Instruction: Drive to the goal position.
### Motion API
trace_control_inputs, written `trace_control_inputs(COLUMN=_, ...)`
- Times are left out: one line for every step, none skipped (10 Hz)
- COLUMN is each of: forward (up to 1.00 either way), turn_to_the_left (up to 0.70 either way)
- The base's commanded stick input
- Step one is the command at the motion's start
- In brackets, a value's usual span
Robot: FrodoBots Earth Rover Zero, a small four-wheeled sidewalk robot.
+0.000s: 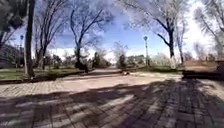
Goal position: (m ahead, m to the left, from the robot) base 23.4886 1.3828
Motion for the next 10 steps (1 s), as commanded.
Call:
trace_control_inputs(forward=1.00, turn_to_the_left=0.00)
trace_control_inputs(forward=1.00, turn_to_the_left=0.00)
trace_control_inputs(forward=1.00, turn_to_the_left=0.00)
trace_control_inputs(forward=1.00, turn_to_the_left=0.00)
trace_control_inputs(forward=1.00, turn_to_the_left=0.00)
trace_control_inputs(forward=1.00, turn_to_the_left=0.00)
trace_control_inputs(forward=1.00, turn_to_the_left=0.00)
trace_control_inputs(forward=1.00, turn_to_the_left=0.00)
trace_control_inputs(forward=1.00, turn_to_the_left=0.00)
trace_control_inputs(forward=1.00, turn_to_the_left=0.00)
